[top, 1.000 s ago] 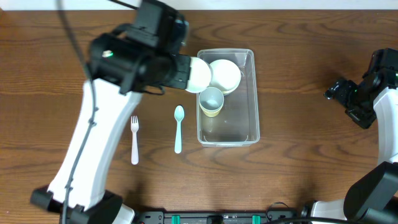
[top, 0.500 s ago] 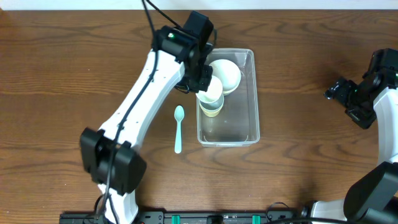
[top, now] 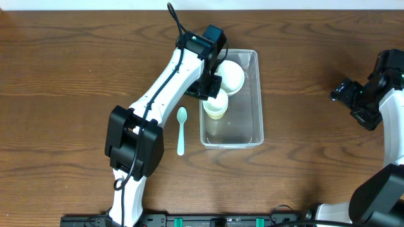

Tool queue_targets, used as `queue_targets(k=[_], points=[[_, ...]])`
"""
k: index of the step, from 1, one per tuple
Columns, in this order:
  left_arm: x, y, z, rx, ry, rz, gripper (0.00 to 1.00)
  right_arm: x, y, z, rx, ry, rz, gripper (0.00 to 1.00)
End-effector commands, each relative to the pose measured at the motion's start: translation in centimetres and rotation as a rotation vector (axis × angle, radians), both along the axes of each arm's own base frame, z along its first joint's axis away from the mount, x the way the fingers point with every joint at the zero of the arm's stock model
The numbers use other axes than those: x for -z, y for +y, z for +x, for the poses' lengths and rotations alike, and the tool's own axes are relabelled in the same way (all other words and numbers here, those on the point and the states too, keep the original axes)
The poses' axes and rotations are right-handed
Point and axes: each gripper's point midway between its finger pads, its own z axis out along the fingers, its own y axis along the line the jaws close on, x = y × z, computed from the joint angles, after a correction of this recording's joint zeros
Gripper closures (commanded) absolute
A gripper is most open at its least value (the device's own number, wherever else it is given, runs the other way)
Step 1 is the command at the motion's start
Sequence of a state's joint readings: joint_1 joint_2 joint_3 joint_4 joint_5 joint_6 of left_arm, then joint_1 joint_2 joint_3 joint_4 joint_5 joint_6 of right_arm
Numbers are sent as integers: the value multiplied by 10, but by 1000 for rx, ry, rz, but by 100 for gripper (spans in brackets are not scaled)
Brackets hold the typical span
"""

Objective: Pack container
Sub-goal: 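Stack the white cup onto the cups in the container, release, then lower the left gripper onto the white fork and grasp it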

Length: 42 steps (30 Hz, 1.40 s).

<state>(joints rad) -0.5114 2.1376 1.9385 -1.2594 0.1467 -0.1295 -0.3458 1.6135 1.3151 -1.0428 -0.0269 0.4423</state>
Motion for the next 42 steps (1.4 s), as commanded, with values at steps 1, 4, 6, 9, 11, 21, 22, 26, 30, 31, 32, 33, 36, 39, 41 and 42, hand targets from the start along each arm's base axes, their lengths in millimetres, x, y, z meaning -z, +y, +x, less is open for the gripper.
queue_targets(k=[1,4,6,9,11,21,22,26,30,31,32,33,36,39,41,42], points=[[7,-1,-1,15,13,9,91,0,-2,-1,-3,0,-3,1],[-9,1,1,5,-12,-5,68,0,-2,-1,-3,1,-3,1],[-26,2,3,-13,-39,-21,55,0,-2,-1,-3,1,-3,1],[-58,6,6,-24,-106,-57,39,0,-2,-1,-3,0,-3,1],[-80,12,6,-37,-154,-77,38,0,-2,-1,-3,0,-3,1],[-146,140,-34,-398,-201,130,35,0,-2,-1,-3,0,-3,1],[-144,149,-39,-436,-173,144,35,0,-2,-1,-3,1,-3,1],[-121,177,-56,-486,-50,207,39,0,-2,-1,-3,0,-3,1],[-77,193,-55,-469,9,237,40,0,-2,-1,-3,0,-3,1],[-62,198,-54,-466,22,238,40,0,-2,-1,-3,0,-3,1],[-50,202,-55,-464,34,233,39,0,-2,-1,-3,0,-3,1],[-35,206,-56,-465,50,226,39,0,-2,-1,-3,0,-3,1],[-1,213,-65,-473,103,171,40,0,-2,-1,-3,0,-3,1],[26,214,-73,-478,133,123,41,0,-2,-1,-3,1,-3,1],[42,215,-79,-478,143,123,42,0,-2,-1,-3,0,-3,1],[49,215,-83,-470,150,125,43,0,-2,-1,-3,0,-3,1]])
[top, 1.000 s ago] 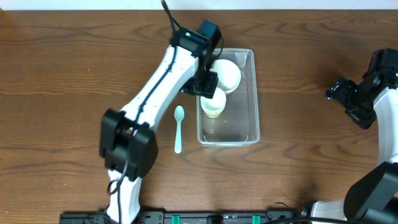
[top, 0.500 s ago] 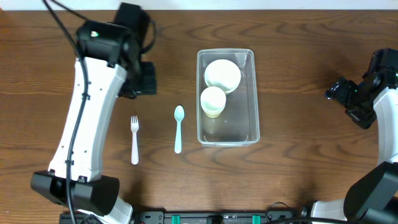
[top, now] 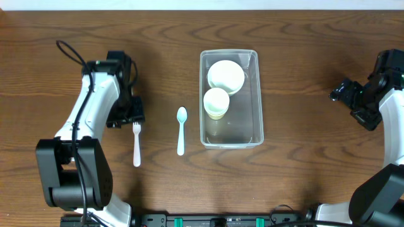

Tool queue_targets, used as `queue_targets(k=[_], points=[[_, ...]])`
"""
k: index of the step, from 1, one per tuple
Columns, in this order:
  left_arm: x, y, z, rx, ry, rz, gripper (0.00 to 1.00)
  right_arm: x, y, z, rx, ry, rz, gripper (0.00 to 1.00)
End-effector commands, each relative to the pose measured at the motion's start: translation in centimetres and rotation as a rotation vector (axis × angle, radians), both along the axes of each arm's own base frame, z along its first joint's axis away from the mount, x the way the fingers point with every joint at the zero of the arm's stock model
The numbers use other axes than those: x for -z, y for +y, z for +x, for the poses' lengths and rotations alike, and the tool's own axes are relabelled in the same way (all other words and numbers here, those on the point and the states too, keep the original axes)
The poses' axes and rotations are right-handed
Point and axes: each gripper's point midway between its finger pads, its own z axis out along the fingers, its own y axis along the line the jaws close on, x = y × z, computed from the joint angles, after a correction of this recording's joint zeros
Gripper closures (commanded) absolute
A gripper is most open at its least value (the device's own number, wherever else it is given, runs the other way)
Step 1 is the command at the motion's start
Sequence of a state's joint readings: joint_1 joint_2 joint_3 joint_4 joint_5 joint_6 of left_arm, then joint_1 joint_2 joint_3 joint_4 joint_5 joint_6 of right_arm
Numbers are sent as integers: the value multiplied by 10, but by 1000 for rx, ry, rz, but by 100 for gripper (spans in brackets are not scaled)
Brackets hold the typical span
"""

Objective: Pack container
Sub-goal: 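Lower the left gripper onto the white fork and grasp it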

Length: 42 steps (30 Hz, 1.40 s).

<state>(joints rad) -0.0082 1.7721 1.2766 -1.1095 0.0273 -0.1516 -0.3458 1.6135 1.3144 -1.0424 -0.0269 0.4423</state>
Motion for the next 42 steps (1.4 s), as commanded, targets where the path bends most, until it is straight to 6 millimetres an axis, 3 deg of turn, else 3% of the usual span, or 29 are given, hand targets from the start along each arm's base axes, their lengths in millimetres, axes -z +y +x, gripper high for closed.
queue_targets(k=[1,8,12,14,19,22,27,32,35,38,42], points=[[19,-6,-16,44,38,-41,43,0,-2,-1,-3,0,-3,1],[59,-6,-36,42,48,-42,43,0,-2,-1,-3,0,-3,1],[71,-6,-38,39,35,-41,46,0,-2,-1,-3,0,-3,1],[73,-6,-37,40,25,-41,52,0,-2,-1,-3,0,-3,1],[73,-7,-34,39,13,-42,80,0,-2,-1,-3,0,-3,1],[66,-8,-33,37,16,-53,89,0,-2,-1,-3,0,-3,1],[16,-10,-16,12,1,-54,94,0,-2,-1,-3,0,-3,1],[-66,-22,11,35,-111,-88,94,0,-2,-1,-3,0,-3,1],[-116,-54,21,87,-215,-191,93,0,-2,-1,-3,0,-3,1],[-161,-101,25,152,-341,-286,94,0,-2,-1,-3,0,-3,1],[-185,-166,23,233,-447,-361,94,0,-2,-1,-3,0,-3,1]])
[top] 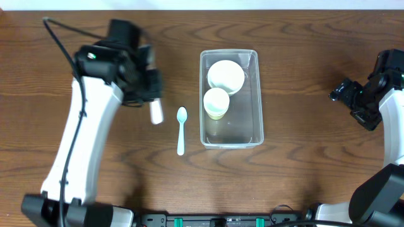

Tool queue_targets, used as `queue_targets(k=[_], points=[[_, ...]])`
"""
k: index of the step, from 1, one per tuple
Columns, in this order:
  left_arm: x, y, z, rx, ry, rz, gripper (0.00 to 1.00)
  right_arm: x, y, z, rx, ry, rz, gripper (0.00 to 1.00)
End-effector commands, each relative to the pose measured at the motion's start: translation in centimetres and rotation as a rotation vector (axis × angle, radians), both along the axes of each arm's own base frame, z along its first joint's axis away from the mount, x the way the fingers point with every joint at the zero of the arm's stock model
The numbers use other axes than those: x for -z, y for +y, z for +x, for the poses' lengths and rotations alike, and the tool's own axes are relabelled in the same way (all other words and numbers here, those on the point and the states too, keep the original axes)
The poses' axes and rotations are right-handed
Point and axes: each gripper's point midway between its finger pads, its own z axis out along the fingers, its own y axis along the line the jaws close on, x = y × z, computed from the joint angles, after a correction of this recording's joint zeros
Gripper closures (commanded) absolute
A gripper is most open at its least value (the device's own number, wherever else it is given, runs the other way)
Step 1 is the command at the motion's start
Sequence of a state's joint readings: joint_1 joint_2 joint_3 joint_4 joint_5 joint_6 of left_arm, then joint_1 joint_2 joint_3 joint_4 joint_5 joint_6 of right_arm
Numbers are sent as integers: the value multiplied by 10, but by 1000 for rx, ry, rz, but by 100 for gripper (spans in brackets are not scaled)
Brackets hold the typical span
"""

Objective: Pack container
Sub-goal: 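Lower the left gripper onto the white fork and grasp it, then carry the white fork into the container and release it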

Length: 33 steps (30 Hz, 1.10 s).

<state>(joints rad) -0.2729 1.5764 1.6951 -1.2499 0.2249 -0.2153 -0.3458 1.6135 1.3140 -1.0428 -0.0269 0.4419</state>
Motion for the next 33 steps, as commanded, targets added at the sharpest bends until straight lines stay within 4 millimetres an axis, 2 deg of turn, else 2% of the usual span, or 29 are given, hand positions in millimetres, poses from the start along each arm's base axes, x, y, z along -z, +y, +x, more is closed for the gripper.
queue_targets(k=[1,3,6,14,18,23,27,29,32,33], points=[[-14,-62,-14,77,-26,-96,94,0,-2,-1,-3,-1,-3,1],[-10,-92,-19,124,-50,-83,94,0,-2,-1,-3,-1,-3,1],[8,-117,-19,153,-75,4,94,0,-2,-1,-3,-1,-3,1],[93,-175,-11,230,32,83,94,0,-2,-1,-3,-1,-3,1],[114,-204,-18,256,79,27,94,0,-2,-1,-3,-1,-3,1],[116,-214,-20,271,67,16,94,0,-2,-1,-3,-1,-3,1],[112,-212,-20,265,68,14,83,0,-2,-1,-3,-1,-3,1],[98,-207,-19,256,60,9,70,0,-2,-1,-3,-1,-3,1],[60,-190,-12,227,34,-7,51,0,-2,-1,-3,-1,-3,1],[44,-182,-9,217,21,-13,48,0,-2,-1,-3,-1,-3,1]])
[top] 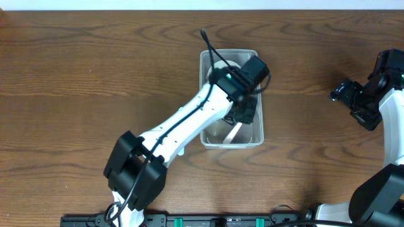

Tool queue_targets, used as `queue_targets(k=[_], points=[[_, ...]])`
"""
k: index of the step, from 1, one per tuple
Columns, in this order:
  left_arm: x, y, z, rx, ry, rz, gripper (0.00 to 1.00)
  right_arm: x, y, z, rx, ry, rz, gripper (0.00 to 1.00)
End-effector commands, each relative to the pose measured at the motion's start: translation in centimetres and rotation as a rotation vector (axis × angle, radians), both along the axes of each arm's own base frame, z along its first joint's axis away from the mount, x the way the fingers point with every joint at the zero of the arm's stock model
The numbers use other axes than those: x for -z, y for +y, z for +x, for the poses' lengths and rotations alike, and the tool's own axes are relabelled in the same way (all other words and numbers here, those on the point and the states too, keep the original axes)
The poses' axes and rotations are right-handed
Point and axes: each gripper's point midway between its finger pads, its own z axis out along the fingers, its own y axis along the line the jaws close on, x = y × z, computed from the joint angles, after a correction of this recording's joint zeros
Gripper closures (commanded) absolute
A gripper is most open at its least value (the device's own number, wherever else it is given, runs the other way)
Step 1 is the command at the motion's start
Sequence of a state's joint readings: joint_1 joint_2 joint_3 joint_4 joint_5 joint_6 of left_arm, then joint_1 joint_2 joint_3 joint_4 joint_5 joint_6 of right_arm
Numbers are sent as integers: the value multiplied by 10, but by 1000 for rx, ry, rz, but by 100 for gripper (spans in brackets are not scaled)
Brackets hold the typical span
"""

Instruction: Pack container

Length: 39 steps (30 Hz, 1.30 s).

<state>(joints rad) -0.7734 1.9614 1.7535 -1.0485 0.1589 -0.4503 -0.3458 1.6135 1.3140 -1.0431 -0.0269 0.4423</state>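
Note:
The clear plastic container [259, 135] stands at the table's middle. My left gripper [243, 113] reaches over its right half, shut on a white fork [233, 133] whose free end slants down into the container's near part. The arm hides most of the white bowl and the pale cup inside the container. It also covers the mint spoon left of the container. My right gripper [336, 94] rests far to the right, away from everything; its jaws are too dark to read.
Brown wooden table [76, 75] all round. The left arm [183, 123] lies diagonally from the front edge across to the container. A black cable loops above the container's far rim. The right arm [388, 101] sits along the right edge.
My left gripper, holding the fork left of the spoon, has moved right and now sits over the container with the fork's end down inside it. The right arm has not moved.
First my left gripper was at the container beside the cup and bowl. Then it was at the far left, at the head of the fork lying on the table. Later it held the fork raised near the spoon. Now the fork is over the container.

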Motion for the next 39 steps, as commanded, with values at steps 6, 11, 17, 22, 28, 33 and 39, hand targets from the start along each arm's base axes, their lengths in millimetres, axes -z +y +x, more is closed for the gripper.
queue_targets(k=[6,11,17,22,28,33,39], points=[[-127,90,34,-204,-197,-70,38,-1,-2,-1,-3,-1,-3,1],[-120,173,36,-338,-156,108,36,-1,-2,-1,-3,-1,-3,1],[-45,208,25,-391,6,207,37,-1,-2,-1,-3,-1,-3,1],[29,206,8,-361,87,202,37,-1,-2,-1,-3,-1,-3,1],[83,203,-7,-271,97,174,42,-1,-2,-1,-3,-1,-3,1],[105,201,-14,-208,79,168,43,-1,-2,-1,-3,-1,-3,1],[122,191,-21,-175,76,122,43,-1,-2,-1,-3,-1,-3,1]])
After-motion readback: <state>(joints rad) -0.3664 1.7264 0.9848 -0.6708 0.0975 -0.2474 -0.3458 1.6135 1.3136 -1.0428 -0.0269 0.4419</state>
